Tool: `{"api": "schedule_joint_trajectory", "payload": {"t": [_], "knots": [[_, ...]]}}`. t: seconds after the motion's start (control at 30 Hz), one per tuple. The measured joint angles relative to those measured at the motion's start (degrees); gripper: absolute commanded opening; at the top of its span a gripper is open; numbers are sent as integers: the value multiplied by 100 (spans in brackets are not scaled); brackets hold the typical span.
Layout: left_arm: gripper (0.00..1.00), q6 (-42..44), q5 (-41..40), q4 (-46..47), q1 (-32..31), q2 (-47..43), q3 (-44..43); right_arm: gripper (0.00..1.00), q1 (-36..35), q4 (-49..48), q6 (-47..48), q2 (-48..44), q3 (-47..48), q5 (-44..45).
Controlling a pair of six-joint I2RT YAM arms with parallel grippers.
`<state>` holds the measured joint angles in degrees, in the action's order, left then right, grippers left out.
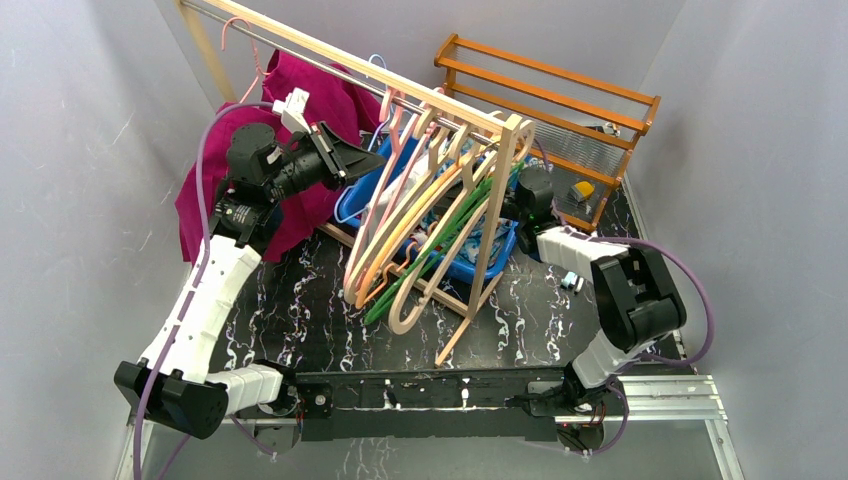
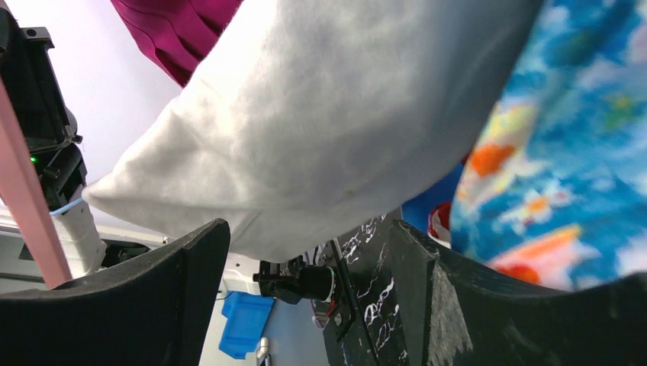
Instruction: Remove the skirt from the hanger
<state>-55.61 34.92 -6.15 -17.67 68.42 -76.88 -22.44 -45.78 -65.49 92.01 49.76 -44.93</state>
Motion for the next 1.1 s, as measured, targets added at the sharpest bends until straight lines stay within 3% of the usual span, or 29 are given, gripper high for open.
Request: {"api": "schedule_joint_trajectory", "payload": {"t": [0.33, 0.47, 0.67, 1.1], "knots": [[0, -94, 74, 120, 0, 0, 208, 90, -426, -940, -444, 756, 258, 262], [0, -125, 116, 146, 0, 2, 238, 88, -463, -1178, -592, 1025, 380, 348], [0, -142, 173, 179, 0, 2, 238, 68, -577, -1421, -800, 1191, 505, 437], [0, 168, 52, -107, 0, 0, 210, 0, -610, -1753, -1130, 1189, 492, 470]]}}
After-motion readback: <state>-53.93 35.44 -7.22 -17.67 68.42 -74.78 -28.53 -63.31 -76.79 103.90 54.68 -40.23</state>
